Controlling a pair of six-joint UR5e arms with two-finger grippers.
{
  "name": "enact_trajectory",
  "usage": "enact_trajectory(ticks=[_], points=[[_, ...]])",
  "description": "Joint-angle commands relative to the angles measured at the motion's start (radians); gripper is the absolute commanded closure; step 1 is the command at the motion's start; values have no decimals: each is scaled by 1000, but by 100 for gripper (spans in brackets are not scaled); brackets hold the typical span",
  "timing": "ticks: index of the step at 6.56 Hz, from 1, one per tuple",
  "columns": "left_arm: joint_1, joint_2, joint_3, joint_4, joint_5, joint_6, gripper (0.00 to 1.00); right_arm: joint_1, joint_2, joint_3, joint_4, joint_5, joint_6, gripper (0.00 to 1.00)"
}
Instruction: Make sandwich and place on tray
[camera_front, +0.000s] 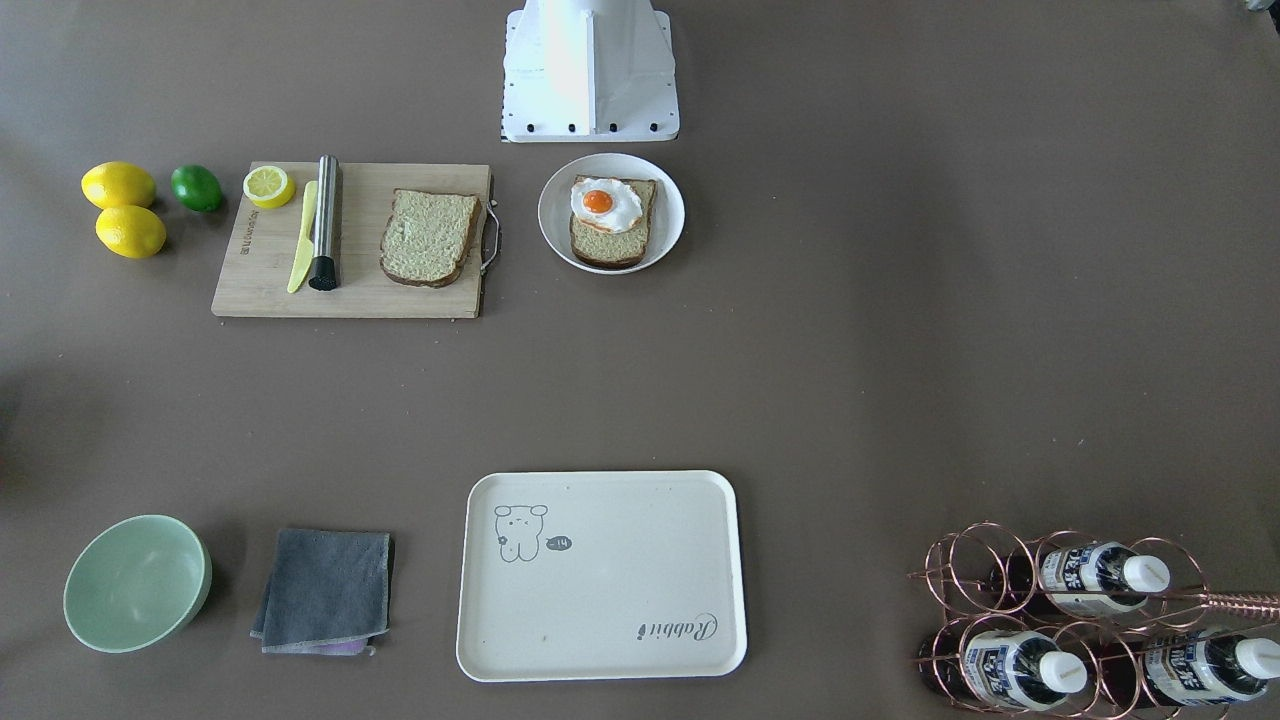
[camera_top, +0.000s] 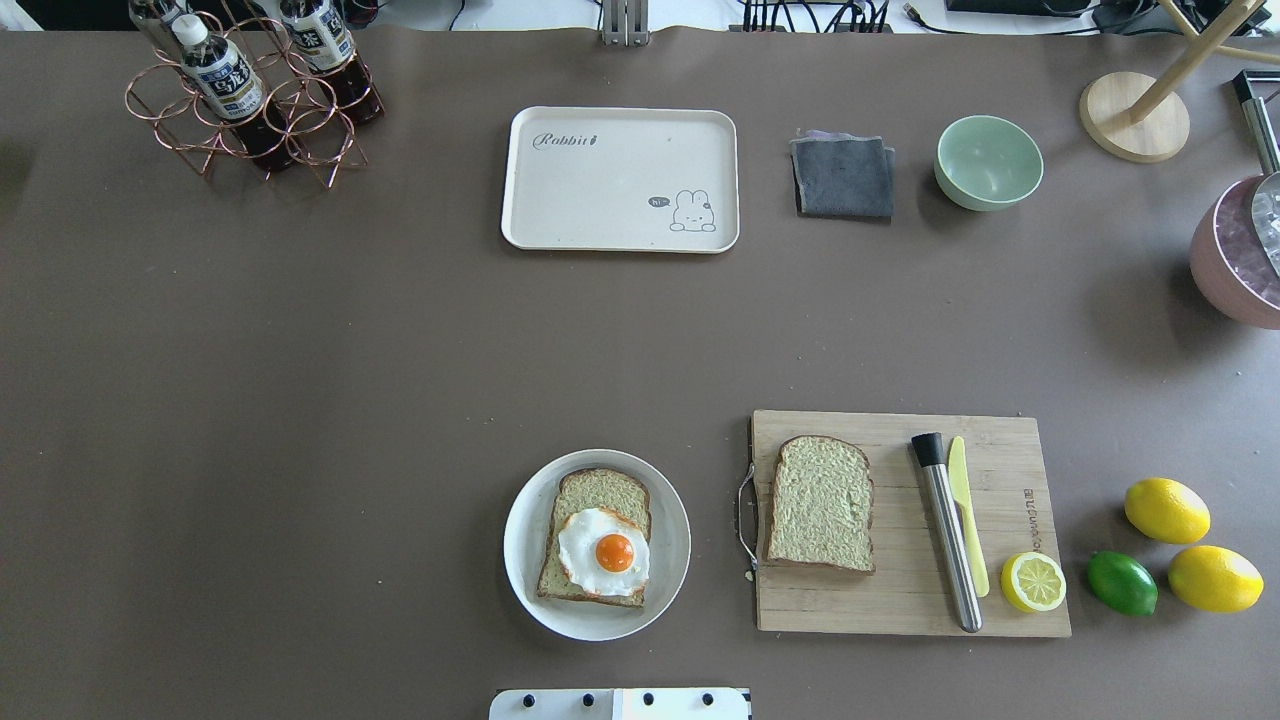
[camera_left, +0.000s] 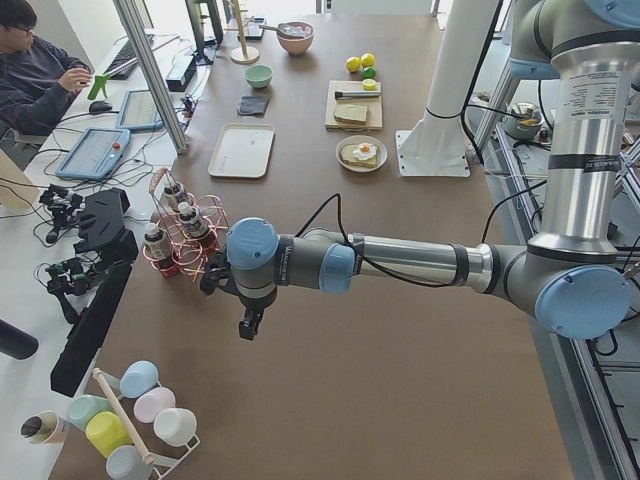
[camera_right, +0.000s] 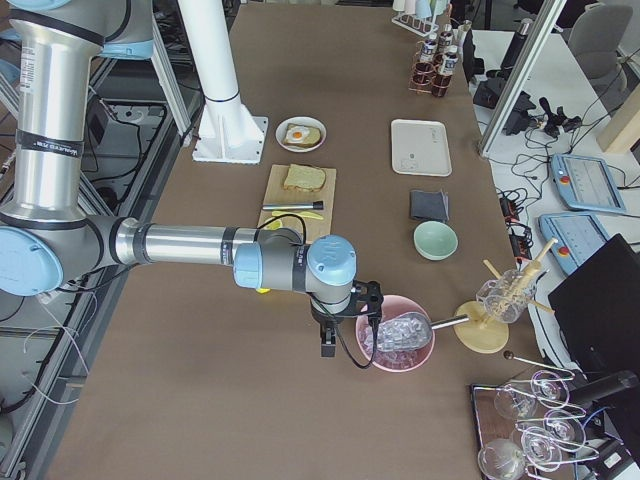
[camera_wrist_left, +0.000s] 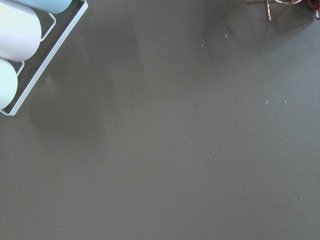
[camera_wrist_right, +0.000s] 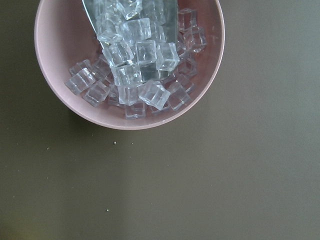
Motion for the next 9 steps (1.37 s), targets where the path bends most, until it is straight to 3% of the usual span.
enact_trajectory(ticks=[1,2,5,7,8,9], points=[[24,0,-10,-123,-65,-4,2,0,4,24,0,12,-2,0],[55,-27,-5,-142,-74,-23,2,-2,4,57,2,12,1,0],[210,-138,-27,-263,-67,-339,1,-34,41,119,2,30,10,0],[395,-334,-21,-320,-59,-659,2,-67,87,111,0,67,42,2],[444,-362,-39,-338,28,-806,1,-128,91,123,3,79,168,1],[582,-362,-85,-334,217,-897,0,-193,88,143,100,78,366,1]])
